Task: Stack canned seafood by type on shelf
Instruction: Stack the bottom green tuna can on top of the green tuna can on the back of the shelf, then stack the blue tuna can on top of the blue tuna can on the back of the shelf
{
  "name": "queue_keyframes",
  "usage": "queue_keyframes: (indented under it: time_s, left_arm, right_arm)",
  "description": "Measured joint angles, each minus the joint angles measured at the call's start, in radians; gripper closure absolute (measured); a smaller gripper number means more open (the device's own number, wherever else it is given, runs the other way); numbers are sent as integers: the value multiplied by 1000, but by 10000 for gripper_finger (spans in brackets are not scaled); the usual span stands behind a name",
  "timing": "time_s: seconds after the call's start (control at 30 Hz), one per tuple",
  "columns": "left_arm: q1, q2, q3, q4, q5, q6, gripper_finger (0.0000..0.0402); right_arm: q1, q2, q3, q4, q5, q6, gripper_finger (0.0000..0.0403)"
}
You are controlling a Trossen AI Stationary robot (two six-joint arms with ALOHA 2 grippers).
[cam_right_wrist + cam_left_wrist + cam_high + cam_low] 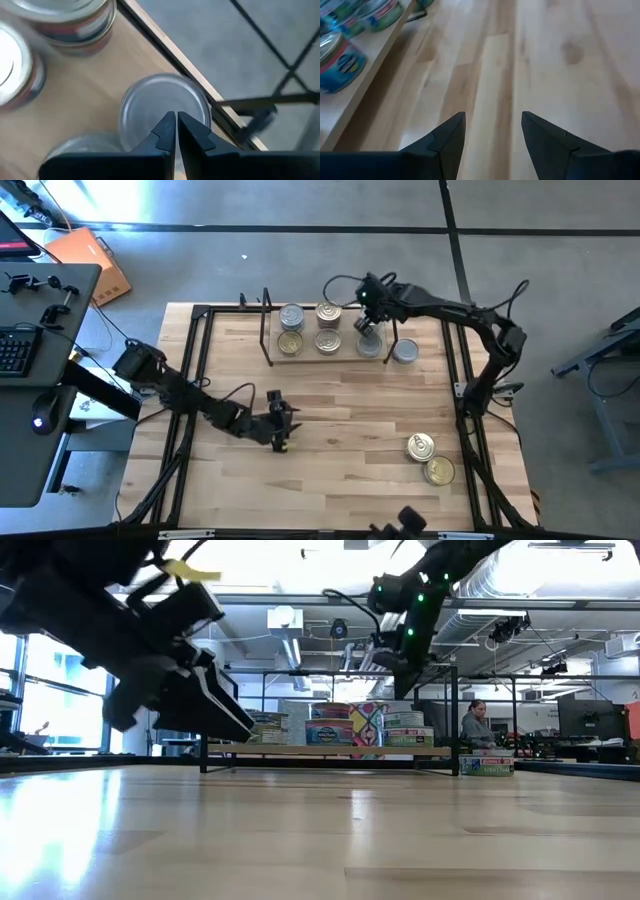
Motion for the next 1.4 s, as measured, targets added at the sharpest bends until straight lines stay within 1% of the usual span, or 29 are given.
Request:
queue_keyframes:
  time_s: [0.03,0.2,0.43,0.53,0.67,0.83,0.93,1.07,1.13,1.3,1.4]
  left_arm:
    - [8,0,0,-6,0,-1,216]
    - [19,0,0,-33,0,0,216]
    - [13,0,0,-54,-29,-59,216]
    - [13,0,0,-54,-33,-57,216]
    - [13,0,0,-56,-37,-54,216]
    - [10,-1,0,-60,-37,-68,216]
    - [-2,-2,0,-59,-39,-80,216]
    - [-23,-2,0,-61,-59,-89,216]
    - [-34,-2,0,-61,-73,-97,216]
    - [-47,-2,0,-58,-80,-99,216]
    - [-47,-2,0,-56,-80,-91,216]
  right_arm:
    - [-16,6,0,8,-18,-8,396]
    - [-44,49,0,38,-38,-33,401]
    - [-39,103,4,67,-54,-67,402]
    - [-39,118,6,82,-47,-73,402]
    - [-35,126,5,137,-50,-76,402]
    - [-19,111,32,121,-40,-99,402]
    - [7,79,65,129,-21,-117,403]
    - [68,21,74,112,1,-135,403]
    - [125,-16,73,69,26,-139,403]
    - [323,-110,73,-105,69,-85,403]
    - [472,-142,73,-223,68,28,403]
